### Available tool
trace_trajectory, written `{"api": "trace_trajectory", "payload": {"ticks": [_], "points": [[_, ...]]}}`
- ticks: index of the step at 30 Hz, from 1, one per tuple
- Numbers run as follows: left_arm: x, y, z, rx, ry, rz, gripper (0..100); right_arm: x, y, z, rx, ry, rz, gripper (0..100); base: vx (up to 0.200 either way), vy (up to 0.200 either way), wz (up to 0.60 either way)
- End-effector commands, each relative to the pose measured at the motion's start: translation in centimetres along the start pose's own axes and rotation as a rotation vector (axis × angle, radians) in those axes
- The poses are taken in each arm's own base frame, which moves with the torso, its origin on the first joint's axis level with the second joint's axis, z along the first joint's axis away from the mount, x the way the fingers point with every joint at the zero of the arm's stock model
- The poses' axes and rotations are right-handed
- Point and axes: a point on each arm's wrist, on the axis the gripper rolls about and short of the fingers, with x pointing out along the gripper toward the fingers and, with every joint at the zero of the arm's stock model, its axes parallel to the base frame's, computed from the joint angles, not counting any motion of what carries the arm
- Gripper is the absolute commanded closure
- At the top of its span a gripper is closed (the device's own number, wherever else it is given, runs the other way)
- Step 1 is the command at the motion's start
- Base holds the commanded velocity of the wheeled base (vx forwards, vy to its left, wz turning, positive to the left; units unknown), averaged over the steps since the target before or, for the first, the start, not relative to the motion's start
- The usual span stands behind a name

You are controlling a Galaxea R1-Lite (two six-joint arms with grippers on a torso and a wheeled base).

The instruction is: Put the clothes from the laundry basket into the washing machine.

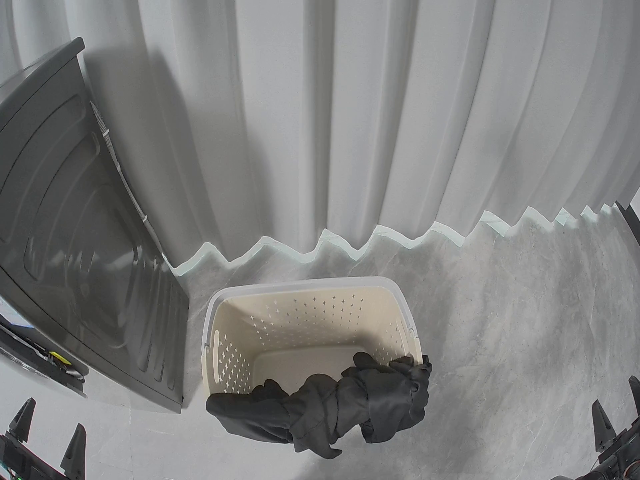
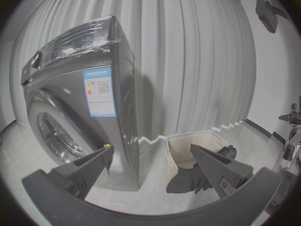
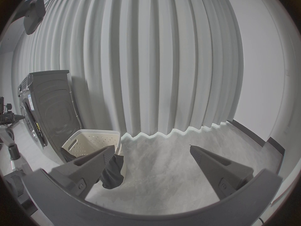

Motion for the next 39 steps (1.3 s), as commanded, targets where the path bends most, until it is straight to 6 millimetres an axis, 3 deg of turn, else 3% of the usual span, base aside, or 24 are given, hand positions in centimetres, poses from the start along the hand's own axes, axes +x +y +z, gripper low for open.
{"api": "trace_trajectory", "payload": {"ticks": [1,20,29,39], "points": [[0.0,0.01,-0.53,0.0,0.0,-0.001,0,-0.02,0.0,-0.44,0.0,-0.002,0.0,0,-0.2,0.0,0.0],[-0.02,0.01,-0.48,-0.002,-0.002,-0.001,0,-0.02,0.0,-0.44,0.0,-0.002,0.0,0,-0.2,0.0,0.0],[-0.02,-0.01,-0.5,-0.003,0.0,-0.007,0,-0.02,0.0,-0.44,0.0,-0.002,0.0,0,0.0,0.0,0.0],[-0.02,-0.01,-0.5,-0.003,0.0,-0.007,0,-0.02,0.0,-0.44,0.0,-0.002,0.0,0,0.0,0.2,0.0]]}}
